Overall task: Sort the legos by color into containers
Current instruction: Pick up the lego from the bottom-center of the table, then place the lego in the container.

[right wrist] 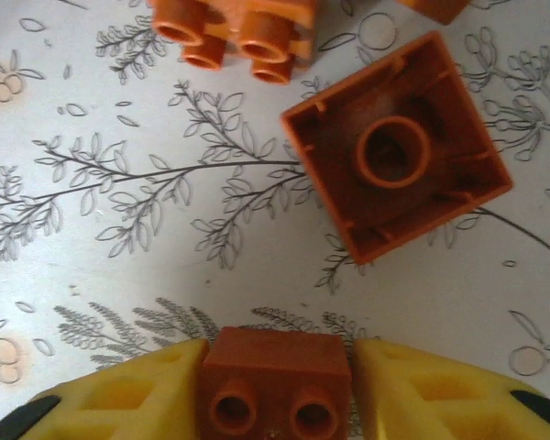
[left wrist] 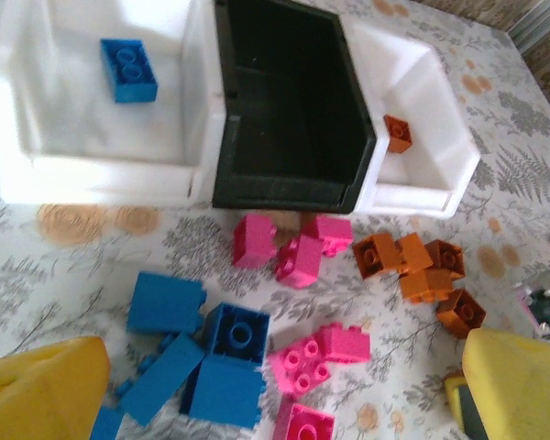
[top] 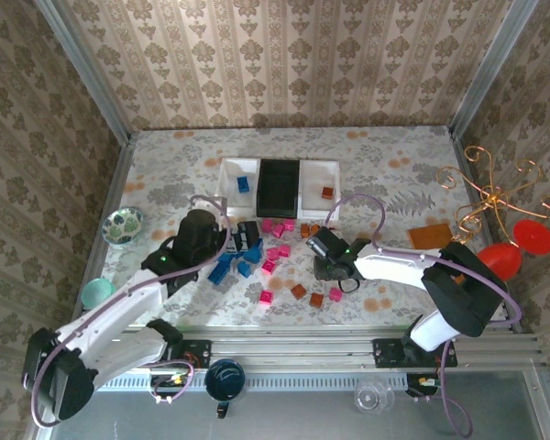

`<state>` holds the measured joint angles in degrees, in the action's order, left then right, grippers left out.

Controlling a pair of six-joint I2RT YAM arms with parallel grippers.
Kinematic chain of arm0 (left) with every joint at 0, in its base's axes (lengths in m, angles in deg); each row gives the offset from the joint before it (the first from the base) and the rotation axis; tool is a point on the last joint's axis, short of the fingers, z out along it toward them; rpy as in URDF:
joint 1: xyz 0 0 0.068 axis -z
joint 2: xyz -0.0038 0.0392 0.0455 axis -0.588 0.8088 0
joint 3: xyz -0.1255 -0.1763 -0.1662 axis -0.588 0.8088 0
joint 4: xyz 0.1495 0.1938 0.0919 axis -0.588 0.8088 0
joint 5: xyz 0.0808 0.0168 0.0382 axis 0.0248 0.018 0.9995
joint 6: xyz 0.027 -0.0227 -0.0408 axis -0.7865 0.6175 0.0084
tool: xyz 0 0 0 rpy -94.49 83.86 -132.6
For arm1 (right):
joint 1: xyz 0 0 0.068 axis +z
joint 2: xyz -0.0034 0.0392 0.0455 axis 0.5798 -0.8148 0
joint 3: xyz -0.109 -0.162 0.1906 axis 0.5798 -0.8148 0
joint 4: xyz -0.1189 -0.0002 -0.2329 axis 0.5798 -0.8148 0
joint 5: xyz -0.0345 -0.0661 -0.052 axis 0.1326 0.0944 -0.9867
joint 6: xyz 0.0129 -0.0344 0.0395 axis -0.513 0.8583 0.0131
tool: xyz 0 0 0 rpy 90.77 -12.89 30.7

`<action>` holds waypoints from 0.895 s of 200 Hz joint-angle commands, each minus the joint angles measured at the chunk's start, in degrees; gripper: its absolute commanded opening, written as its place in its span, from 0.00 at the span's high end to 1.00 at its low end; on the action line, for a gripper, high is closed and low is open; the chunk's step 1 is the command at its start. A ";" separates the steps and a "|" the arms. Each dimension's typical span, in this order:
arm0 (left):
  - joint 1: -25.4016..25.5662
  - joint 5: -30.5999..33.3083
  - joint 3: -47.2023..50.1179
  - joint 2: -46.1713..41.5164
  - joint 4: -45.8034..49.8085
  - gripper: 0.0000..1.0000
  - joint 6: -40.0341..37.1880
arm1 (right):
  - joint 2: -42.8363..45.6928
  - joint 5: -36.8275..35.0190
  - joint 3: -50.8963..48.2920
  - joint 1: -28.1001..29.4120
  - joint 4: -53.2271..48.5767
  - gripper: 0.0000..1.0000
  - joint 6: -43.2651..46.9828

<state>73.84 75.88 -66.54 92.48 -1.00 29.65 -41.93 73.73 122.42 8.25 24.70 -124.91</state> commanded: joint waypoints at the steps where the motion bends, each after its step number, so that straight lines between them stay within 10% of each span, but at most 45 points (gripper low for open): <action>1: 0.26 1.15 2.55 -4.41 3.28 0.00 2.02 | -1.37 1.99 0.87 1.24 2.57 0.64 -0.59; 69: -0.12 7.13 7.94 -13.63 8.91 0.00 2.51 | 7.60 -2.36 13.98 -4.49 -4.00 0.76 7.81; 179: -0.74 1.07 7.20 -10.81 12.98 0.02 1.29 | -26.69 0.18 48.61 -19.54 -7.36 0.60 11.81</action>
<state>73.42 81.87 -59.00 80.06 11.92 31.80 -66.65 73.65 166.77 -10.00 21.42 -113.61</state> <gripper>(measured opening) 0.989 0.339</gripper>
